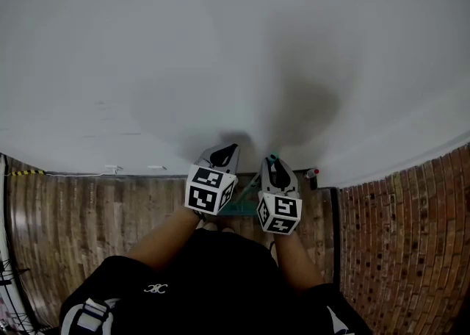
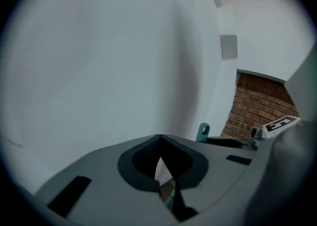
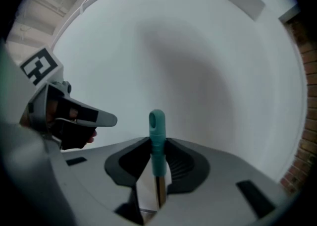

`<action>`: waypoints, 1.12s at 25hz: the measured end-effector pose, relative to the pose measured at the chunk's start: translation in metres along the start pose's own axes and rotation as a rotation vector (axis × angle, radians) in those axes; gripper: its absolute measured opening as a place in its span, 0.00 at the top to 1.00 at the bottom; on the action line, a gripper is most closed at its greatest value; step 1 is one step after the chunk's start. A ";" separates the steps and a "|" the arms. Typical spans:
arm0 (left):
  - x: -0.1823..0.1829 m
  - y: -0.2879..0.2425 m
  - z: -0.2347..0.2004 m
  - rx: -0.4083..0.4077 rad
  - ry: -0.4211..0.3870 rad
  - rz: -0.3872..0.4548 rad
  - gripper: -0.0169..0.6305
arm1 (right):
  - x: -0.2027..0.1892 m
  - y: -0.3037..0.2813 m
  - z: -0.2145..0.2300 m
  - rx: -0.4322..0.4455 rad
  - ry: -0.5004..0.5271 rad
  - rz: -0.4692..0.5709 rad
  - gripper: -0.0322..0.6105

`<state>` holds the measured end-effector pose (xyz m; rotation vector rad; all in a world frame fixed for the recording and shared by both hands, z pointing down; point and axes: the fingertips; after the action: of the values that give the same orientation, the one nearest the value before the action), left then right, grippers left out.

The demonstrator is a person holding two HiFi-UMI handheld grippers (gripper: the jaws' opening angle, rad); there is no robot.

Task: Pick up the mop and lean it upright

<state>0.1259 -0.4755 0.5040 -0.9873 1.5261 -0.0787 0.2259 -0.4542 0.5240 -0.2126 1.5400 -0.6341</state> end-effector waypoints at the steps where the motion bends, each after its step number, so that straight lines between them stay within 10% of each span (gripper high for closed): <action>1: 0.001 -0.002 0.000 -0.003 -0.001 -0.002 0.98 | -0.001 0.004 0.002 0.002 -0.002 0.003 0.79; 28: 0.002 -0.001 0.003 0.027 -0.006 -0.007 0.98 | -0.002 -0.005 0.018 0.041 -0.038 -0.010 0.78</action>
<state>0.1289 -0.4758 0.5026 -0.9702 1.5130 -0.1010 0.2422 -0.4618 0.5288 -0.2003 1.4888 -0.6658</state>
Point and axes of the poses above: the fingertips, and each gripper's own axes: y backward along the fingers, z to its right, x out of its top, and after that the axes turned 12 degrees about -z, right-handed
